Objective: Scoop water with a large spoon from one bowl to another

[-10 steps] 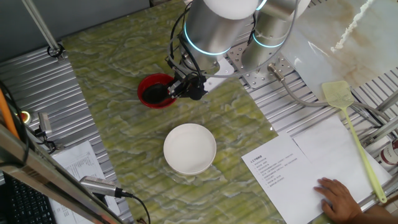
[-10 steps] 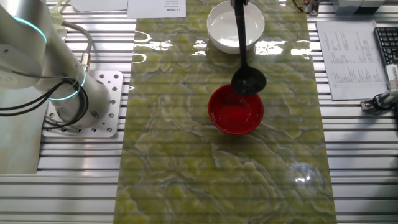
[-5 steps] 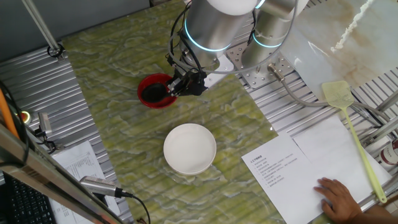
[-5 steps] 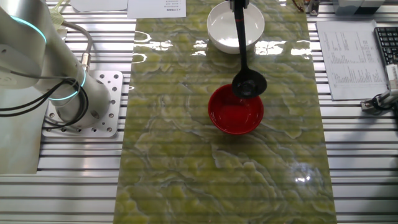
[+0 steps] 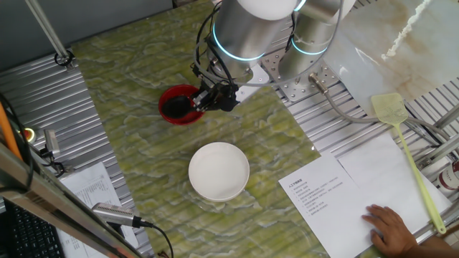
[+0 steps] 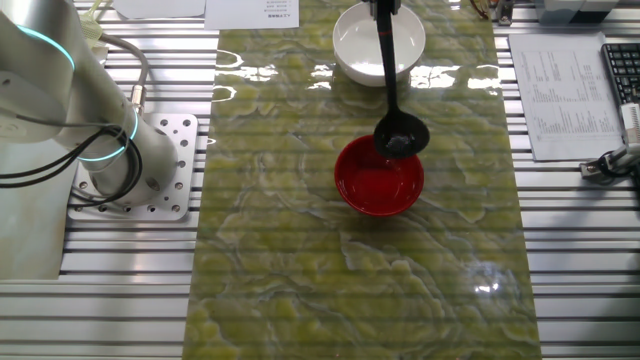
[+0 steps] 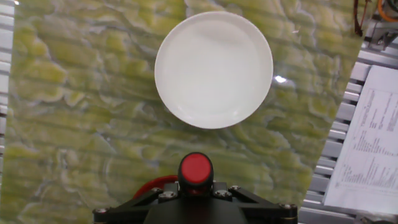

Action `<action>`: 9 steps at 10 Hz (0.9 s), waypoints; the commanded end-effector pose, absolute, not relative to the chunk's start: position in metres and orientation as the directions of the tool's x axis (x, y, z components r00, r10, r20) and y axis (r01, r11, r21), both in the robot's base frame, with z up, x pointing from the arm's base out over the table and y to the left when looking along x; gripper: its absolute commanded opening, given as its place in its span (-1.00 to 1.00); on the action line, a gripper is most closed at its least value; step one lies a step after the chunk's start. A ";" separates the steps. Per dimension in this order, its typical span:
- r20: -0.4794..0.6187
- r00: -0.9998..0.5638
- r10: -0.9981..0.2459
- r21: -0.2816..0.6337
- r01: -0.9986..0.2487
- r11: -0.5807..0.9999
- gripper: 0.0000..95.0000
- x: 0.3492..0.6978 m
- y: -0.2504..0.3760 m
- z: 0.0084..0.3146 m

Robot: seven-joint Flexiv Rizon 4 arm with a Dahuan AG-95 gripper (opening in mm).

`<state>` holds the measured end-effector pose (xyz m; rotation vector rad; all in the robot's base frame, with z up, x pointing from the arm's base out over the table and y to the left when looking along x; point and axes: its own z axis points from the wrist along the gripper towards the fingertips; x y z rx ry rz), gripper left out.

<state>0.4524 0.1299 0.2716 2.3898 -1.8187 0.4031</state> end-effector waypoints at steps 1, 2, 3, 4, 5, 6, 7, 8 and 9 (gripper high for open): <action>0.275 0.252 -0.928 -0.077 -0.956 -0.282 -1.00 0.448 0.123 0.271; 0.277 0.255 -0.926 -0.078 -0.955 -0.287 -1.00 0.448 0.122 0.270; 0.279 0.259 -0.925 -0.076 -0.954 -0.290 -1.00 0.448 0.121 0.269; 0.277 0.263 -0.924 -0.076 -0.953 -0.294 -1.00 0.449 0.119 0.267; 0.278 0.268 -0.923 -0.075 -0.951 -0.299 -1.00 0.449 0.118 0.264; 0.277 0.272 -0.922 -0.076 -0.950 -0.303 -1.00 0.449 0.117 0.263; 0.276 0.273 -0.922 -0.076 -0.950 -0.304 -1.00 0.448 0.115 0.262; 0.276 0.275 -0.921 -0.077 -0.949 -0.307 -1.00 0.448 0.113 0.261; 0.276 0.281 -0.919 -0.077 -0.947 -0.313 -1.00 0.447 0.112 0.261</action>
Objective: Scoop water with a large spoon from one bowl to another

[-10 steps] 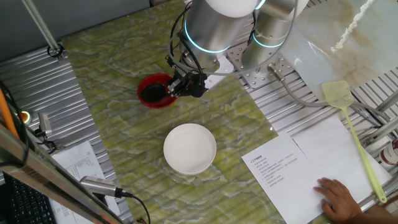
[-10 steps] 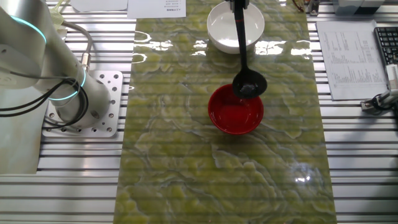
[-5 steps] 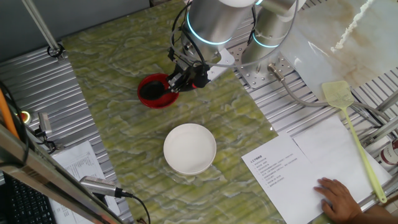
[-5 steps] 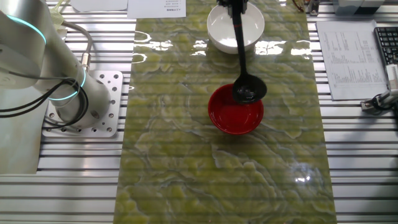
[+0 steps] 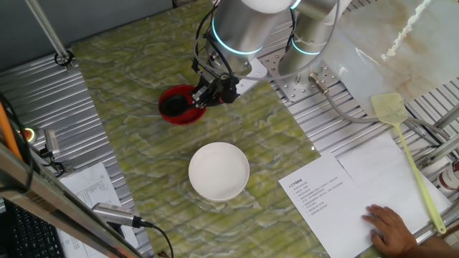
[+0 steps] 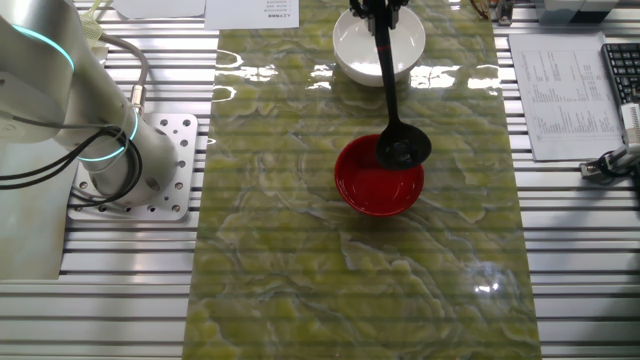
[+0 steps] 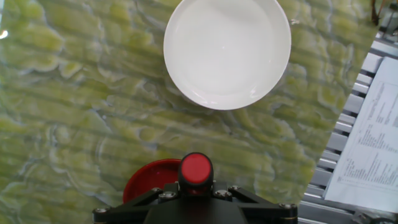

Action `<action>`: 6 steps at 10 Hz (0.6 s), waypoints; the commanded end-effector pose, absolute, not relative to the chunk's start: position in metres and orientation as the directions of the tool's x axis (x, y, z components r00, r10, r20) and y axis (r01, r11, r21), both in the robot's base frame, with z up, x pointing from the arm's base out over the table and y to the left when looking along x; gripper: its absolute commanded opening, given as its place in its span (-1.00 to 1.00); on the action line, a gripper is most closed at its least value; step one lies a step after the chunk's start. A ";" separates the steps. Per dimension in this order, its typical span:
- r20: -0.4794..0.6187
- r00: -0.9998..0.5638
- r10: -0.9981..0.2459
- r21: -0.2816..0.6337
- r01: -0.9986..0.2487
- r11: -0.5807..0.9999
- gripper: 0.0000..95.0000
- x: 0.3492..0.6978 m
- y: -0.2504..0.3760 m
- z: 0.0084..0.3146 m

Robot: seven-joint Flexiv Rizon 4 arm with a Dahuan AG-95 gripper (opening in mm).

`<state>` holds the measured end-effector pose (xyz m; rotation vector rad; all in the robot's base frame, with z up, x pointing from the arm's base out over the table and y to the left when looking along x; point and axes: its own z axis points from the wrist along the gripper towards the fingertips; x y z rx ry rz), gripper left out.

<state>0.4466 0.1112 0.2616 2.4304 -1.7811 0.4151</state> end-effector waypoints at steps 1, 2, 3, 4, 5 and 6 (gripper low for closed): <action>0.274 0.291 -0.917 -0.076 -0.944 -0.322 -1.00 0.446 0.110 0.261; 0.274 0.302 -0.913 -0.073 -0.940 -0.333 -1.00 0.446 0.110 0.261; 0.270 0.313 -0.911 -0.071 -0.937 -0.343 -1.00 0.446 0.110 0.261; 0.267 0.319 -0.909 -0.070 -0.935 -0.349 -1.00 0.446 0.110 0.261; 0.268 0.325 -0.907 -0.068 -0.933 -0.355 -1.00 0.446 0.110 0.261; 0.270 0.335 -0.903 -0.065 -0.929 -0.364 -1.00 0.446 0.109 0.259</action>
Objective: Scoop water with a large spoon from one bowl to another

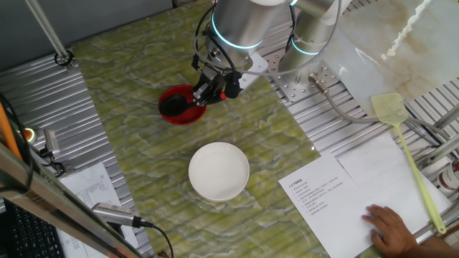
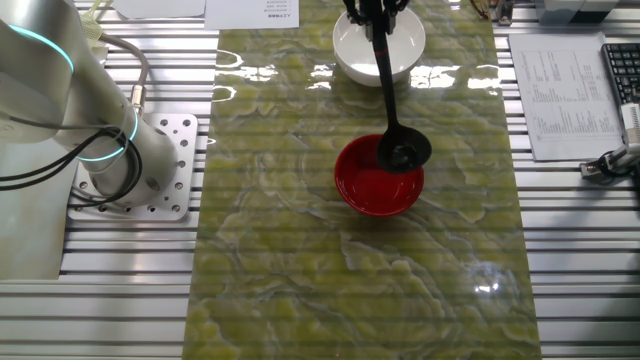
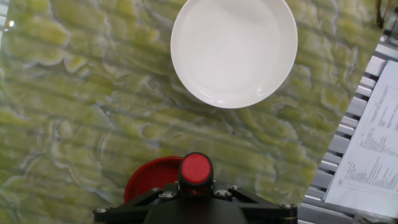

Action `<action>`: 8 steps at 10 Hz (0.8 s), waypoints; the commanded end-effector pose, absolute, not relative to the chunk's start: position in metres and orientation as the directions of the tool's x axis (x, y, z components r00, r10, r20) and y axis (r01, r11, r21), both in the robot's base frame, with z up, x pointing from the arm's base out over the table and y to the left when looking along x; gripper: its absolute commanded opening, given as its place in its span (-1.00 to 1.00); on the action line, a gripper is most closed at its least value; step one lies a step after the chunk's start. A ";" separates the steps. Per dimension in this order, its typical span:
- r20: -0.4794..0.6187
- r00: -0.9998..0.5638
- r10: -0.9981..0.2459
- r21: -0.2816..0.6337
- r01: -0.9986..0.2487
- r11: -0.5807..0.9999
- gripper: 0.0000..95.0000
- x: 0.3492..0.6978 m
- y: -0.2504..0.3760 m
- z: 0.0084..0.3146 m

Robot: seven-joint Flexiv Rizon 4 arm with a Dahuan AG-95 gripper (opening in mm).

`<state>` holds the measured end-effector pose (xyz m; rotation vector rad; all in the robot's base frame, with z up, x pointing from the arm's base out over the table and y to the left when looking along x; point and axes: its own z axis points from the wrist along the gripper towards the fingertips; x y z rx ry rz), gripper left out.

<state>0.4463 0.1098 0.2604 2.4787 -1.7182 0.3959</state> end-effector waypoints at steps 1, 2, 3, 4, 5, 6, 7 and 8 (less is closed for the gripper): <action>0.270 0.341 -0.900 -0.063 -0.927 -0.370 -1.00 0.446 0.108 0.258; 0.271 0.348 -0.898 -0.061 -0.924 -0.377 -1.00 0.446 0.108 0.255; 0.268 0.355 -0.895 -0.058 -0.922 -0.383 -1.00 0.446 0.106 0.253; 0.268 0.363 -0.892 -0.053 -0.919 -0.390 -1.00 0.445 0.106 0.252; 0.270 0.374 -0.887 -0.048 -0.915 -0.401 -1.00 0.444 0.104 0.251; 0.270 0.379 -0.885 -0.047 -0.913 -0.405 -1.00 0.442 0.103 0.251; 0.270 0.380 -0.885 -0.047 -0.912 -0.406 -1.00 0.441 0.102 0.250; 0.267 0.386 -0.883 -0.047 -0.910 -0.412 -1.00 0.440 0.102 0.249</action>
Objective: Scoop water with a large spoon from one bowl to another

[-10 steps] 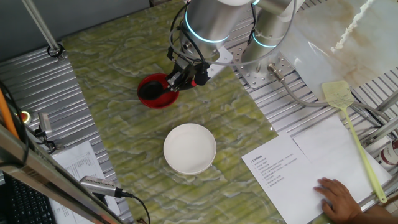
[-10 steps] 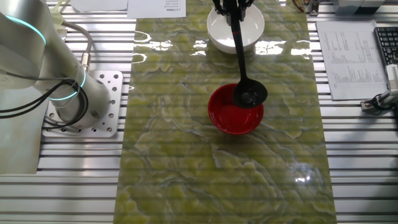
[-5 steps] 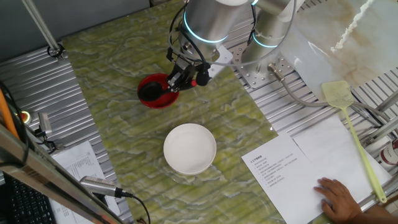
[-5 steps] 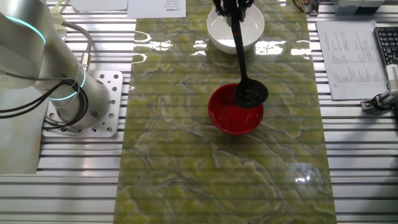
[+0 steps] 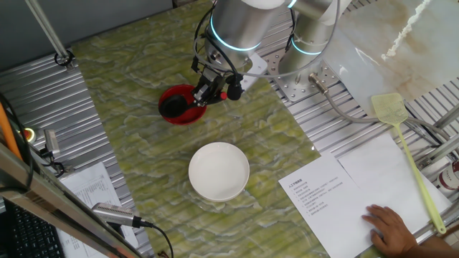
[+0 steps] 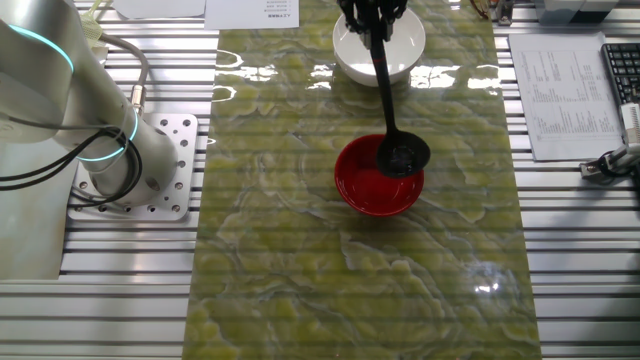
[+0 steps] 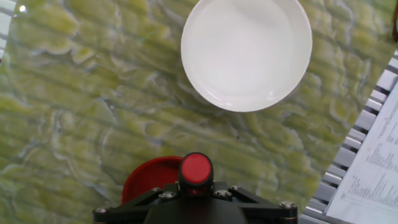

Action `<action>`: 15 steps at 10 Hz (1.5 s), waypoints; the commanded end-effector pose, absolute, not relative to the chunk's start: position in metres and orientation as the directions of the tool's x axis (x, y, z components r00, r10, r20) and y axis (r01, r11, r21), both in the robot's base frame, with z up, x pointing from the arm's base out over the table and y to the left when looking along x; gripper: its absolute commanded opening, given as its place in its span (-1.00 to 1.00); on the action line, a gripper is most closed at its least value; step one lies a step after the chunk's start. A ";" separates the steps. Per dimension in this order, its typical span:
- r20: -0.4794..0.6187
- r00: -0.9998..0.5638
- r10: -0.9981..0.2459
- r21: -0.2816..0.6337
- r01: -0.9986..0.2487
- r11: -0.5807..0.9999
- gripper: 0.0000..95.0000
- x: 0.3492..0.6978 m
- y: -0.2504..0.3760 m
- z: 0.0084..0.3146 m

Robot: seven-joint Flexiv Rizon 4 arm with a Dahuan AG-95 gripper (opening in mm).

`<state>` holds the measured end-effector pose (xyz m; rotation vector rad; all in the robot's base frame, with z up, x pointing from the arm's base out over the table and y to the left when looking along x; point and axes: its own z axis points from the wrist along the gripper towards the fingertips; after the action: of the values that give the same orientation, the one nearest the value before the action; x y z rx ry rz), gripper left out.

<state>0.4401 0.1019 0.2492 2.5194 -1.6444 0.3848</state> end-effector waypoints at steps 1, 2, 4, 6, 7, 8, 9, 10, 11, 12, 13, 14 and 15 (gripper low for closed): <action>0.267 0.393 -0.880 -0.045 -0.907 -0.419 -1.00 0.440 0.102 0.249; 0.267 0.402 -0.876 -0.042 -0.903 -0.428 -1.00 0.440 0.102 0.249; 0.268 0.415 -0.869 -0.038 -0.897 -0.440 -1.00 0.440 0.101 0.249; 0.269 0.434 -0.860 -0.032 -0.888 -0.458 -1.00 0.440 0.101 0.247; 0.268 0.441 -0.856 -0.029 -0.885 -0.465 -1.00 0.440 0.101 0.247; 0.264 0.448 -0.854 -0.026 -0.882 -0.470 -1.00 0.440 0.100 0.246; 0.267 0.458 -0.848 -0.020 -0.877 -0.480 -1.00 0.439 0.100 0.246; 0.266 0.466 -0.844 -0.014 -0.874 -0.487 -1.00 0.437 0.098 0.245; 0.264 0.468 -0.844 -0.010 -0.873 -0.487 -1.00 0.434 0.097 0.244; 0.266 0.469 -0.842 -0.010 -0.872 -0.489 -1.00 0.430 0.094 0.242; 0.265 0.479 -0.837 -0.005 -0.867 -0.498 -1.00 0.430 0.094 0.241; 0.257 0.492 -0.832 0.002 -0.861 -0.508 -1.00 0.429 0.093 0.239; 0.250 0.509 -0.824 0.009 -0.852 -0.523 -1.00 0.428 0.092 0.239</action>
<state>0.4270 0.0907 0.2387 2.6141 -1.4625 0.3279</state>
